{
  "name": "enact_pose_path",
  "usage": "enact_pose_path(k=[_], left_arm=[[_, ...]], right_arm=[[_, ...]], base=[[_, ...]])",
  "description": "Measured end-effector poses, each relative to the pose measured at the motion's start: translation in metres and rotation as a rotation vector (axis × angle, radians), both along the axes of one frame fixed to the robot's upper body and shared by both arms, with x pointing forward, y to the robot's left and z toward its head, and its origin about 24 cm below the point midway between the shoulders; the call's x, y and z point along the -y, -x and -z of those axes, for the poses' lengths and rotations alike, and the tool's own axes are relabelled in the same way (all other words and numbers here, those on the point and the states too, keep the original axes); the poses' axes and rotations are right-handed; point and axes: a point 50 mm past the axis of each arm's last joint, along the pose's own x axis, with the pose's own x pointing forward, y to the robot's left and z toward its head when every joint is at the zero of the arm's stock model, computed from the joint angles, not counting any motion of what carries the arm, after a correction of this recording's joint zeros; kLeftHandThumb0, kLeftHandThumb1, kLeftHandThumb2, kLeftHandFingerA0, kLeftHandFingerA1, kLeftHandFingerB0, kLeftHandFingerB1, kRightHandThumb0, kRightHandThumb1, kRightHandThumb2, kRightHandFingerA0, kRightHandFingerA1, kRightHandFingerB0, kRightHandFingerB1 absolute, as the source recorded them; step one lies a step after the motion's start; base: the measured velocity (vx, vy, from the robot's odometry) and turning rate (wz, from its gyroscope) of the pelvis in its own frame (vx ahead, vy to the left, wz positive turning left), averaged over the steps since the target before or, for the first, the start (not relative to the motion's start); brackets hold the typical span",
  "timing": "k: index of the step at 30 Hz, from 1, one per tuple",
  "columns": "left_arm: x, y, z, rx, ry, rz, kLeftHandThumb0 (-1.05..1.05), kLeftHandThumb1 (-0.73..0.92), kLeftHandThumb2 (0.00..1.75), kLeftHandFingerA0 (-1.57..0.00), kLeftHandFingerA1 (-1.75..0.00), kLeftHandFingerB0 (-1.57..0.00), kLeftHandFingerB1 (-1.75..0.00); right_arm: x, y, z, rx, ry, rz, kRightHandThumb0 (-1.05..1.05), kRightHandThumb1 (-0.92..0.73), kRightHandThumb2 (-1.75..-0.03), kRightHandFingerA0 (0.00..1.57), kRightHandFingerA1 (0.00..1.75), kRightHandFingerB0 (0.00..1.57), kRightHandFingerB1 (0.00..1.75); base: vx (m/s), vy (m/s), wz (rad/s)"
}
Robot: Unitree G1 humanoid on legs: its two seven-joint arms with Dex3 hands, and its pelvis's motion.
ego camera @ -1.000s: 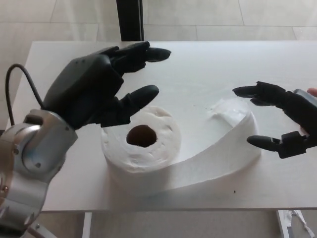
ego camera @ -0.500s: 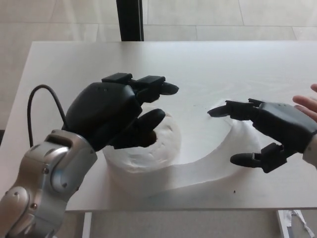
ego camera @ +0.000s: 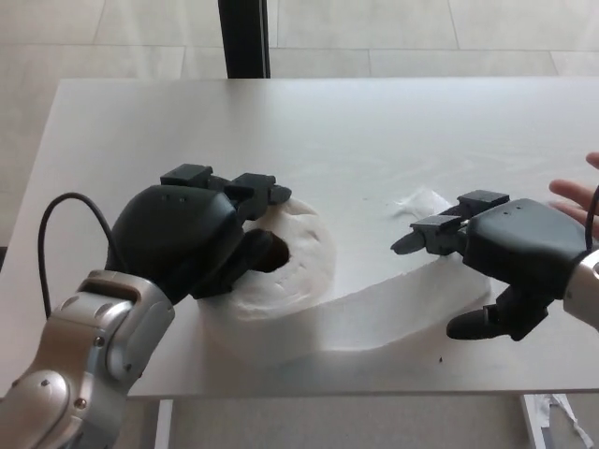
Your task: A toilet paper roll is kept in the middle of the desk infront of the robot. The robot places its left hand on the top of the toilet paper roll to hold it still and uses its right hand to tear off a piece of toilet paper from it and hands the paper to a person
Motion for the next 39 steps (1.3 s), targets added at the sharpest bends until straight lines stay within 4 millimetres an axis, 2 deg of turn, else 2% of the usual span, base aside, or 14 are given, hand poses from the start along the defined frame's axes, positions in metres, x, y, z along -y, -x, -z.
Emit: enact_pose_path(k=[3,6,9,13,14,20,21,23,24,26,27,29,30,39], left_arm=[[-0.001,-0.001,0.001,0.015,-0.011,-0.009,-0.40,0.67,0.61,-0.17,-0.58,-0.30,-0.40],[-0.001,-0.001,0.001,0.028,-0.019,-0.016,-0.40,0.68,0.61,-0.16,-0.58,-0.30,-0.40],[-0.002,-0.001,0.002,0.048,-0.033,-0.026,-0.42,0.69,0.60,-0.17,-0.59,-0.32,-0.39],[-0.003,-0.001,0.003,0.069,-0.045,-0.036,-0.42,0.69,0.60,-0.17,-0.59,-0.32,-0.39],[-0.003,-0.001,0.003,0.074,-0.048,-0.037,-0.42,0.69,0.60,-0.18,-0.59,-0.32,-0.40],[-0.002,0.000,0.004,0.098,-0.053,-0.043,-0.42,0.72,0.60,-0.16,-0.56,-0.30,-0.38],[-0.002,0.000,0.004,0.101,-0.053,-0.044,-0.42,0.72,0.61,-0.17,-0.56,-0.31,-0.38],[-0.002,0.001,0.005,0.108,-0.058,-0.047,-0.43,0.74,0.62,-0.15,-0.56,-0.29,-0.38],[-0.002,0.001,0.005,0.111,-0.060,-0.048,-0.44,0.73,0.62,-0.19,-0.57,-0.31,-0.38],[-0.002,0.002,0.006,0.116,-0.064,-0.051,-0.45,0.73,0.62,-0.18,-0.57,-0.31,-0.38],[-0.002,0.002,0.006,0.118,-0.066,-0.053,-0.45,0.74,0.62,-0.18,-0.57,-0.30,-0.38],[-0.003,0.003,0.008,0.119,-0.073,-0.059,-0.46,0.74,0.62,-0.18,-0.57,-0.30,-0.38],[-0.004,0.003,0.009,0.119,-0.075,-0.061,-0.46,0.75,0.63,-0.17,-0.57,-0.30,-0.38],[-0.007,0.007,0.018,0.136,-0.102,-0.089,-0.47,0.75,0.62,-0.17,-0.59,-0.30,-0.39]], right_arm=[[-0.001,0.001,0.002,0.026,0.036,-0.012,-0.18,-0.63,-0.69,0.74,1.61,0.50,0.47],[-0.002,0.002,0.004,0.050,0.062,-0.019,-0.30,-0.67,-0.66,0.73,1.58,0.53,0.53],[-0.004,0.003,0.006,0.093,0.090,-0.031,-0.38,-0.61,-0.59,0.82,1.63,0.83,0.70],[-0.007,0.004,0.008,0.145,0.106,-0.048,-0.43,-0.62,-0.60,0.84,1.75,0.87,0.80],[-0.007,0.004,0.008,0.158,0.107,-0.050,-0.46,-0.43,-0.89,1.19,1.39,0.82,0.80],[-0.009,0.005,0.007,0.232,0.108,-0.060,-0.37,-0.44,-0.93,1.16,1.31,0.82,0.82],[-0.009,0.005,0.007,0.248,0.107,-0.062,-0.30,-0.57,-0.71,0.92,1.23,0.90,0.74],[-0.011,0.005,0.008,0.271,0.098,-0.065,-0.29,-0.54,-0.76,0.88,1.44,0.88,0.87],[-0.012,0.005,0.008,0.282,0.093,-0.066,-0.28,-0.54,-0.85,0.98,1.75,0.84,1.03],[-0.015,0.005,0.009,0.307,0.078,-0.068,-0.27,-0.54,-1.00,1.22,1.69,0.81,1.36],[-0.016,0.006,0.009,0.314,0.070,-0.067,-0.33,-0.61,-1.02,0.98,1.75,0.74,1.66],[-0.020,0.009,0.014,0.318,0.024,-0.054,-0.33,-0.64,-0.94,0.98,1.75,0.76,1.63],[-0.022,0.010,0.015,0.318,0.002,-0.045,-0.27,-0.60,-1.03,0.94,1.75,0.70,1.75],[-0.043,0.026,0.026,0.286,-0.440,0.188,-0.21,-0.49,-1.29,0.91,1.75,0.74,1.67]], base=[[0.00,0.000,0.00],[0.00,0.000,0.00],[0.00,0.000,0.00],[0.00,0.000,0.00],[0.00,0.000,0.00],[0.00,0.000,0.00],[0.00,0.000,0.00],[0.00,0.000,0.00],[0.00,0.000,0.00],[0.00,0.000,0.00],[0.00,0.000,0.00],[0.00,0.000,0.00],[0.00,0.000,0.00],[0.00,0.000,0.00]])
